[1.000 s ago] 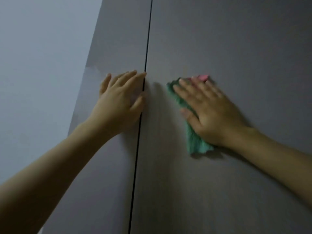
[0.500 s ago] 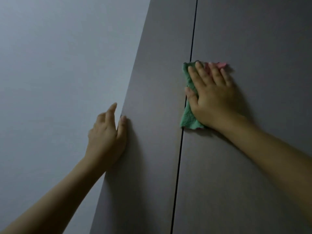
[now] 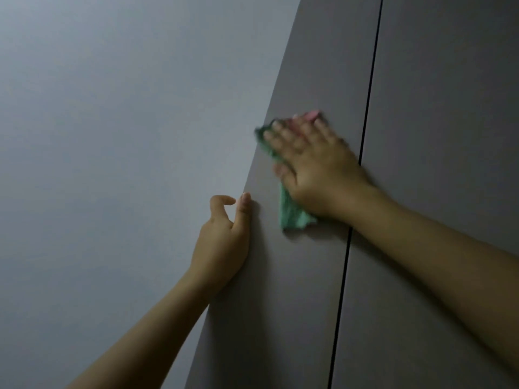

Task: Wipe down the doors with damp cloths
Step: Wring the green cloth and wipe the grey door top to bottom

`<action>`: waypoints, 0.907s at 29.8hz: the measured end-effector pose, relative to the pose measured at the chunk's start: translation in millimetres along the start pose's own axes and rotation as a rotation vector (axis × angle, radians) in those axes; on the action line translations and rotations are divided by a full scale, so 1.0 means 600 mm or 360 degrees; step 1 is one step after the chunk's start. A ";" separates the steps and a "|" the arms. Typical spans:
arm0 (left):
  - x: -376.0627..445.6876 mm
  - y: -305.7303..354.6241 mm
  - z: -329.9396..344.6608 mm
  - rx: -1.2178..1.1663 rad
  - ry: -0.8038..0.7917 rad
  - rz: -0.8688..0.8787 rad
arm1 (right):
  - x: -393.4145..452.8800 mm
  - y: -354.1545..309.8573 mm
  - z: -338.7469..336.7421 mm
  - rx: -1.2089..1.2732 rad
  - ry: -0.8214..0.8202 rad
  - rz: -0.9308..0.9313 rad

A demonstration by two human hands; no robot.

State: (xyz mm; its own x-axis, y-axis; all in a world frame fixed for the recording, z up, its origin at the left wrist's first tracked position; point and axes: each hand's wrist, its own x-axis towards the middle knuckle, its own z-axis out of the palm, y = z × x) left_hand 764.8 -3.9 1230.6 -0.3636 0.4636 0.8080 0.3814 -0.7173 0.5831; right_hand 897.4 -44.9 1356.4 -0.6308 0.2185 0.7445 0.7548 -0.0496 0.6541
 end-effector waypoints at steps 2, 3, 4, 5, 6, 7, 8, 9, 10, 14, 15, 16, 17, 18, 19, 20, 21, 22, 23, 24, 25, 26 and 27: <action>-0.001 0.000 -0.001 -0.0015 -0.0004 0.0007 | -0.053 -0.013 0.001 -0.0016 -0.0048 -0.0309; -0.002 -0.001 0.000 -0.0026 -0.0011 0.0012 | -0.069 -0.007 -0.001 -0.0006 -0.0063 -0.0378; -0.003 -0.002 0.000 -0.0029 -0.0017 0.0019 | -0.070 0.006 -0.002 -0.0003 -0.0067 -0.0378; -0.003 -0.002 0.000 -0.0023 -0.0024 0.0024 | -0.058 0.015 -0.004 -0.0003 -0.0072 -0.0317; -0.003 -0.002 0.000 -0.0015 -0.0028 0.0023 | -0.035 0.021 -0.006 0.0005 -0.0067 -0.0212; -0.004 -0.001 0.000 -0.0012 -0.0028 0.0021 | -0.010 0.021 -0.007 0.0005 -0.0044 -0.0089; -0.005 -0.002 0.000 -0.0012 -0.0021 0.0026 | 0.010 0.014 -0.007 0.0006 -0.0021 0.0019; -0.005 -0.002 0.000 -0.0016 -0.0006 0.0034 | 0.017 0.003 -0.008 0.0010 -0.0015 0.0075; -0.005 -0.002 0.000 -0.0016 0.0008 0.0040 | 0.010 -0.007 -0.007 0.0009 -0.0021 0.0049; -0.001 -0.007 0.001 -0.0034 0.0010 0.0032 | -0.104 -0.014 0.003 0.0007 -0.0075 -0.0459; -0.002 -0.008 0.002 -0.0024 0.0008 0.0029 | -0.116 0.007 0.002 0.0006 -0.0053 -0.0469; -0.003 -0.008 0.002 -0.0009 0.0012 0.0024 | -0.118 0.031 0.001 -0.0013 -0.0021 -0.0393; -0.004 -0.008 0.001 0.0000 0.0021 0.0016 | -0.111 0.053 -0.003 -0.0022 0.0005 -0.0229; -0.004 -0.007 0.001 0.0009 0.0031 0.0010 | -0.100 0.067 -0.008 -0.0010 0.0017 -0.0013; -0.004 -0.006 0.000 0.0032 0.0043 0.0014 | -0.091 0.068 -0.010 -0.0010 0.0047 0.0184; -0.006 -0.003 0.000 0.0072 0.0062 0.0026 | -0.089 0.057 -0.010 -0.0007 0.0081 0.0327; -0.009 0.000 0.000 0.0138 0.0080 0.0045 | -0.100 0.035 -0.008 -0.0004 0.0078 0.0373; -0.015 0.003 0.001 0.0225 0.0097 0.0083 | -0.122 0.009 -0.003 0.0003 0.0067 0.0294; -0.022 0.004 0.002 0.0304 0.0103 0.0133 | -0.152 -0.020 0.003 0.0029 0.0050 0.0142; -0.032 0.004 0.002 0.0345 0.0094 0.0179 | -0.184 -0.041 0.007 0.0068 0.0025 -0.0025; -0.042 0.002 0.002 0.0326 0.0062 0.0192 | -0.212 -0.047 0.008 0.0109 -0.0022 -0.0160; -0.052 0.001 0.002 0.0252 0.0007 0.0173 | -0.225 -0.039 0.008 0.0126 -0.0058 -0.0245; -0.059 -0.002 -0.001 0.0160 -0.0056 0.0138 | -0.225 -0.021 0.008 0.0107 -0.0060 -0.0280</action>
State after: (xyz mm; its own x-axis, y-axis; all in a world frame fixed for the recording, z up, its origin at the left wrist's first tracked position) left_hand 776.8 -19.6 1200.9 -0.2966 0.4213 0.8571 0.4938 -0.7005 0.5152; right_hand 973.8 -69.2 1246.8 -0.7478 0.2547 0.6131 0.6446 0.0574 0.7624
